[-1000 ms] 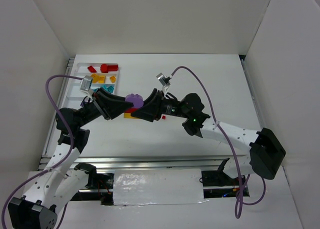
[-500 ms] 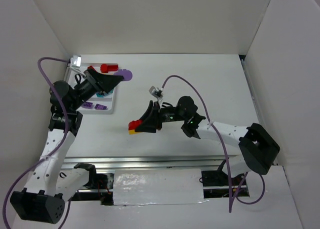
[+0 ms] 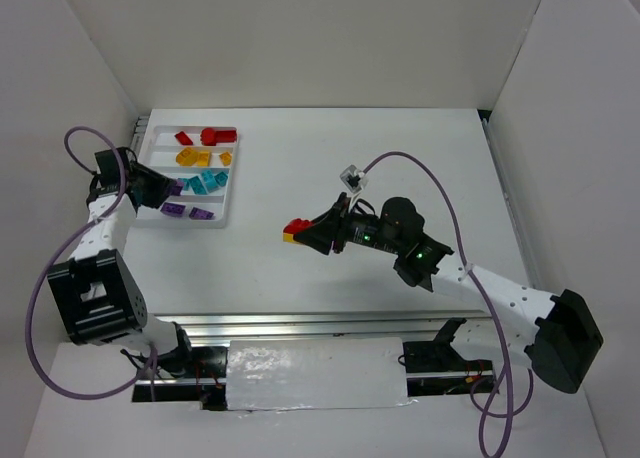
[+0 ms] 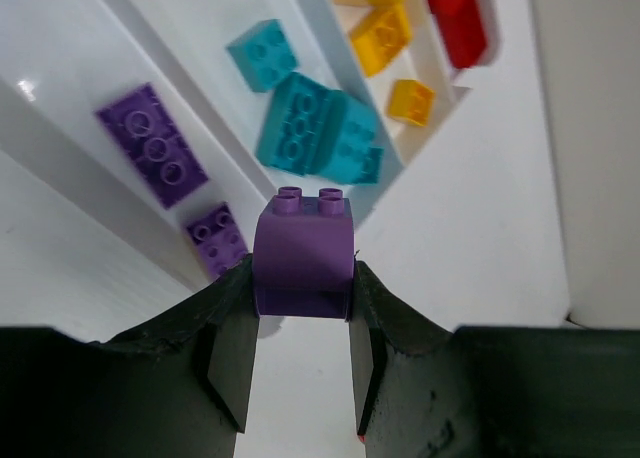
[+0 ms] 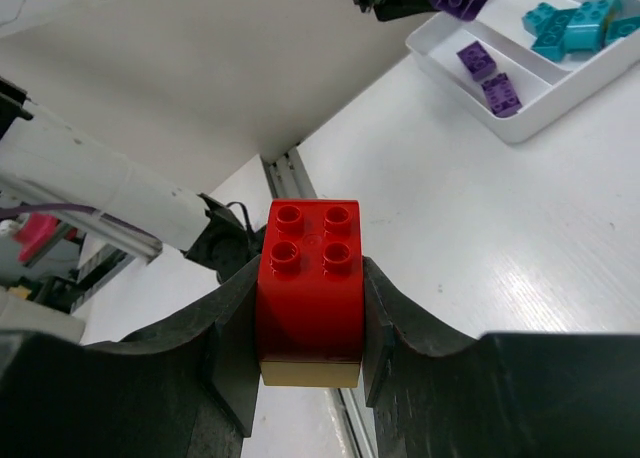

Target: Sort the legos into containers by color

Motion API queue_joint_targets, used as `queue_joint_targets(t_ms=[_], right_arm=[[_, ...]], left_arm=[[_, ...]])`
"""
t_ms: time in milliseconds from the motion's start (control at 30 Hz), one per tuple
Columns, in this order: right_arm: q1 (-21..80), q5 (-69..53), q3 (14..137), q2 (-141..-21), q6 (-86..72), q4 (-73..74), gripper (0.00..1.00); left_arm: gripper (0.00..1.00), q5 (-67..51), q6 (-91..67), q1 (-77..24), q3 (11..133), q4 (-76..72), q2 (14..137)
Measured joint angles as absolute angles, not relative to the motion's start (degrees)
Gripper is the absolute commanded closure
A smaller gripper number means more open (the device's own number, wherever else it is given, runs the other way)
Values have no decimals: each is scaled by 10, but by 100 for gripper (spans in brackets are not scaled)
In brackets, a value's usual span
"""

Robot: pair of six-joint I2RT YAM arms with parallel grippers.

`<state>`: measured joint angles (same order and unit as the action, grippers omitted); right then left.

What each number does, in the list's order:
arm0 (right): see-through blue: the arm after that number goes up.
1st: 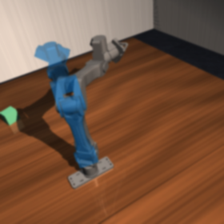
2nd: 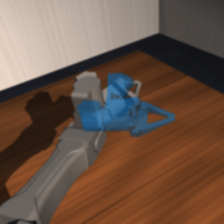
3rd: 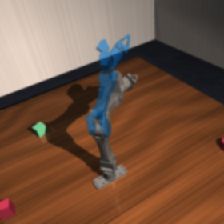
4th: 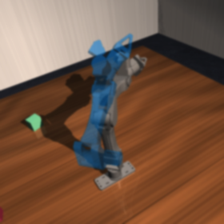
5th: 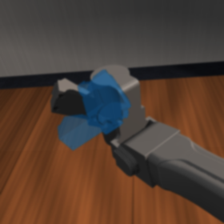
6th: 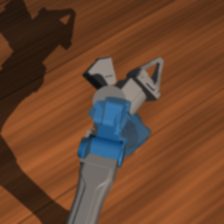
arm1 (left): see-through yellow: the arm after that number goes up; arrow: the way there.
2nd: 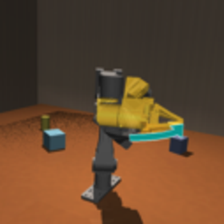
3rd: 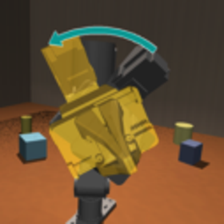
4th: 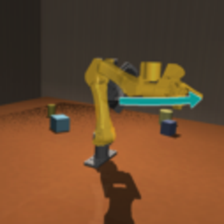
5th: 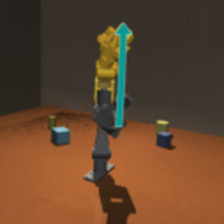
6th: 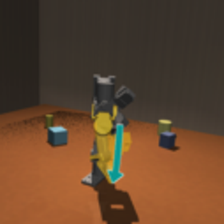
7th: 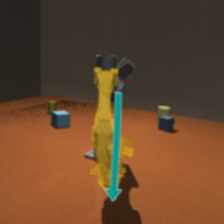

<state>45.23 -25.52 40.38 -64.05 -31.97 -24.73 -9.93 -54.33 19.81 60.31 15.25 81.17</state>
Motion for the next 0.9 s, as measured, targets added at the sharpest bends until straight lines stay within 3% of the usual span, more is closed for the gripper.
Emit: queue_joint_targets(t_ms=[100,233,433,500,567,633,667,700,900], right_arm=[[452,-240,404,-632,-310,-221,100],[452,-232,404,-632,-302,-194,100],[452,-231,404,-633,-299,-183,100],[452,-231,404,-634,-299,-183,100],[452,-231,404,-636,-299,-182,100],[452,-231,404,-640,-299,-181,100],[452,-231,404,-642,-299,-180,100],[452,-231,404,-644,-298,-179,100],[452,-232,411,-659,-298,-176,100]], left_arm=[[98,-63,-544,197,606,171,850],[81,-48,-546,197,595,173,852],[70,-74,-546,197,569,142,857],[62,-86,-547,197,564,134,864],[50,-97,-547,197,557,125,873],[25,-104,-547,197,547,119,876],[6,-105,-550,197,543,119,875],[1,-107,-552,197,540,120,875],[0,-112,-548,197,540,137,827]])
